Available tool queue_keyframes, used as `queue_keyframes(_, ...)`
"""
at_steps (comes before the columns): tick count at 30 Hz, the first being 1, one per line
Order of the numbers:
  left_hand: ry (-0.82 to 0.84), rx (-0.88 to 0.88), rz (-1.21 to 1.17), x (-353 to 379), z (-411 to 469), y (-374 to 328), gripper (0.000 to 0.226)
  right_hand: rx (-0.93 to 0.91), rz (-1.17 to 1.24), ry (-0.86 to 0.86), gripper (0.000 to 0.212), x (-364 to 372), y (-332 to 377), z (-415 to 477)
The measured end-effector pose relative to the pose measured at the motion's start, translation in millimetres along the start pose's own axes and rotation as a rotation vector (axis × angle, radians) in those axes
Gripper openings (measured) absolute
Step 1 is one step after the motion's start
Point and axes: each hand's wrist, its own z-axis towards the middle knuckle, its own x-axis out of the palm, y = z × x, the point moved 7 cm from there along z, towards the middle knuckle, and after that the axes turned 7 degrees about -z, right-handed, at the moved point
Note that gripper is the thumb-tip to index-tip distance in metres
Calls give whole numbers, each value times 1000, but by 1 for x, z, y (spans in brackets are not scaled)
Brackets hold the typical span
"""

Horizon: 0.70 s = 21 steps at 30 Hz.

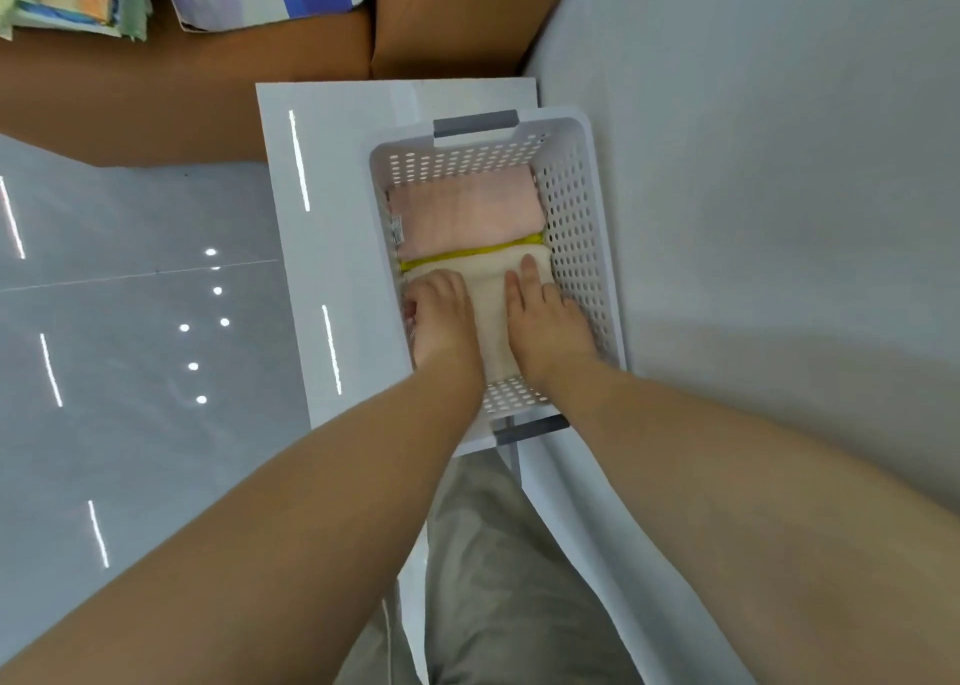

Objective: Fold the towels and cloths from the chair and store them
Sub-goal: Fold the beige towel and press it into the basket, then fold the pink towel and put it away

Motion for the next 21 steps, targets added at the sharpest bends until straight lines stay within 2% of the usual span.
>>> queue_keyframes(2, -51, 81, 147, 10, 12, -6, 60, 3, 6, 2, 72, 5, 1, 8)
queue_keyframes(5, -48, 133, 229, 13, 15, -10, 65, -8, 15, 31, 73, 13, 2, 15)
queue_keyframes(9, 88, 212, 273, 6, -10, -12, 62, -13, 62, 105, 80, 4, 0, 0)
queue_keyframes(11, 135, 271, 202, -10, -37, -5, 60, 3, 132, 138, 79, -10, -2, -22)
queue_keyframes(13, 91, 358, 76, -34, -72, 2, 51, 40, 245, 161, 74, -24, -4, -51)
queue_keyframes(17, -77, 512, -166, -75, -143, 24, 31, 232, 686, 103, 30, -46, -8, -113)
queue_keyframes(18, -107, 516, -222, -79, -156, 33, 29, 294, 785, 85, 28, -52, -8, -129)
queue_keyframes(21, -195, 507, -446, -81, -187, 65, 31, 460, 1030, 19, 45, -63, -5, -177)
